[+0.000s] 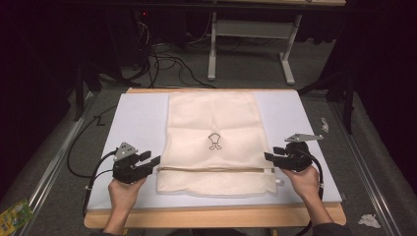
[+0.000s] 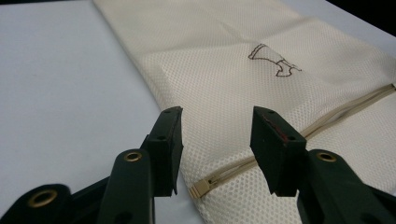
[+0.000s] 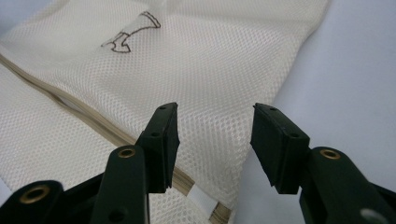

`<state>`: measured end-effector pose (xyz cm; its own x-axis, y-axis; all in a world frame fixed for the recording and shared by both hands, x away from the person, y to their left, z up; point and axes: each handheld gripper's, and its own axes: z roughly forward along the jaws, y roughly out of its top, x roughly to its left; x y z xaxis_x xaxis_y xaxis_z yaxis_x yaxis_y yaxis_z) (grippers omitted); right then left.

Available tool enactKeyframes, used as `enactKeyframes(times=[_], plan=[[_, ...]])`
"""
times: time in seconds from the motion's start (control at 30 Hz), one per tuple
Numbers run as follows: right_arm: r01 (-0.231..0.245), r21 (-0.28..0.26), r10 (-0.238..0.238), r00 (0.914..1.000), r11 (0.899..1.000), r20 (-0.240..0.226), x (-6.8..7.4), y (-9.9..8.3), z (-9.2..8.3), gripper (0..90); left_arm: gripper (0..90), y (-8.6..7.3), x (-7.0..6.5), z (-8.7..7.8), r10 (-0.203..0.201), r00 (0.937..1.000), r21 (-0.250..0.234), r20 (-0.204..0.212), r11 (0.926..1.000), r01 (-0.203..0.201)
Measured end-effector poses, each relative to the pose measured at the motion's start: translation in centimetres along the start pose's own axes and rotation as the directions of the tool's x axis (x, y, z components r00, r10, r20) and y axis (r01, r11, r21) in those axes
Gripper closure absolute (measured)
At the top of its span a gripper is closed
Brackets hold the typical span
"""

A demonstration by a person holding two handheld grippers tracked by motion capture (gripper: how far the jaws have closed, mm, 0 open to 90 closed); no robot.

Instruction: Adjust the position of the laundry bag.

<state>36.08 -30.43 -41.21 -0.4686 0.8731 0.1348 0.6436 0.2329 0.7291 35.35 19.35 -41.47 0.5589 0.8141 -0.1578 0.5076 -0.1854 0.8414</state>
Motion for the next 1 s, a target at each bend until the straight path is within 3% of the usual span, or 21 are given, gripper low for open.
enactKeyframes(times=[0.4,1.0], plan=[[-0.04,-0.093,0.042,0.9987,0.995,0.027,-1.2,-0.8,-2.1,53.6,54.2,0.5,0.7,-1.3,0.017,0.9991,-0.043,-0.038,0.9989,-0.019],[-0.111,-0.128,0.119,0.991,0.986,0.06,-3.7,-2.9,-3.3,53.8,53.9,-0.5,2.2,-1.5,-0.022,0.9961,-0.053,-0.085,0.9984,0.018]])
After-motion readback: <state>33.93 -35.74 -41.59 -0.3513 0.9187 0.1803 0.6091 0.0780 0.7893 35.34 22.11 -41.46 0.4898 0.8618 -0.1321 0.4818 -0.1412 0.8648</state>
